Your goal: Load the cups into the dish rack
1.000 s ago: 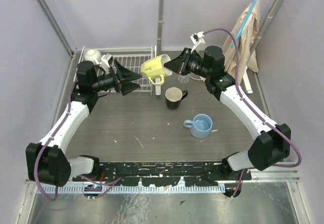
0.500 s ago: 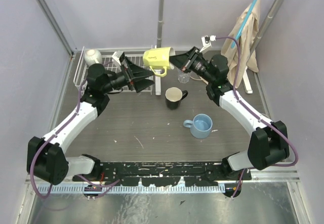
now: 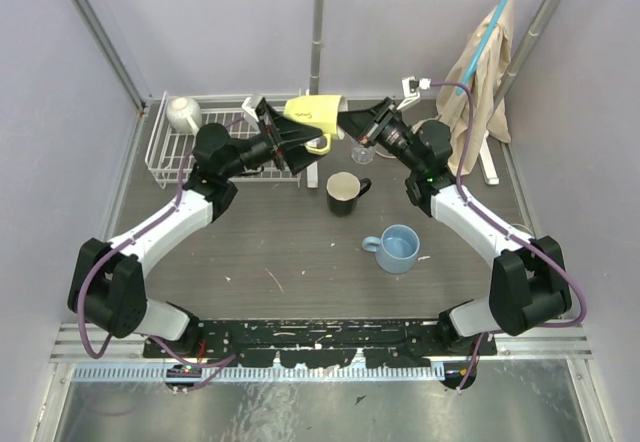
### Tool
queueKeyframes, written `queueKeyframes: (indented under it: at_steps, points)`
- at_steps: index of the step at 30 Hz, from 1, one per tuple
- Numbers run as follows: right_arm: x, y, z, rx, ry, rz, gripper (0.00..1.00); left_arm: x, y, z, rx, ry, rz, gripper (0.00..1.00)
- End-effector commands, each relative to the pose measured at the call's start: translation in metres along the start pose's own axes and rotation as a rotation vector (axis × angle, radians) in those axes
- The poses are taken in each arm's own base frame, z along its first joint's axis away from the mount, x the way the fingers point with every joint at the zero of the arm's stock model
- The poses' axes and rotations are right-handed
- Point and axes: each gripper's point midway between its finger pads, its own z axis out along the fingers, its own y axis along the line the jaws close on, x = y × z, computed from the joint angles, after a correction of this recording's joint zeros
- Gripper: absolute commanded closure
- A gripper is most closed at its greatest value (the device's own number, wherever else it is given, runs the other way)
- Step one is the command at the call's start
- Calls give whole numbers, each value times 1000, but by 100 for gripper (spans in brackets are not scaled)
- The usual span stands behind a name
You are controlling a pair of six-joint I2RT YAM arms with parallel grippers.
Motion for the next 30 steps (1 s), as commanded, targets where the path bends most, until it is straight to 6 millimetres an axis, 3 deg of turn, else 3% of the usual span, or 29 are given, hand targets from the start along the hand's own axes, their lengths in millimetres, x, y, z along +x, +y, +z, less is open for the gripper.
queueKeyframes:
  at_steps: [1,14,30]
  points:
    - [-32,61,-3,-189,-131,-85,99,2,-36,9,118,-5,22,21]
    - [-21,39,-2,-175,-130,-60,99,12,-57,17,169,39,29,25]
    - [-13,15,-1,-129,-122,-88,99,17,-70,14,191,56,18,33]
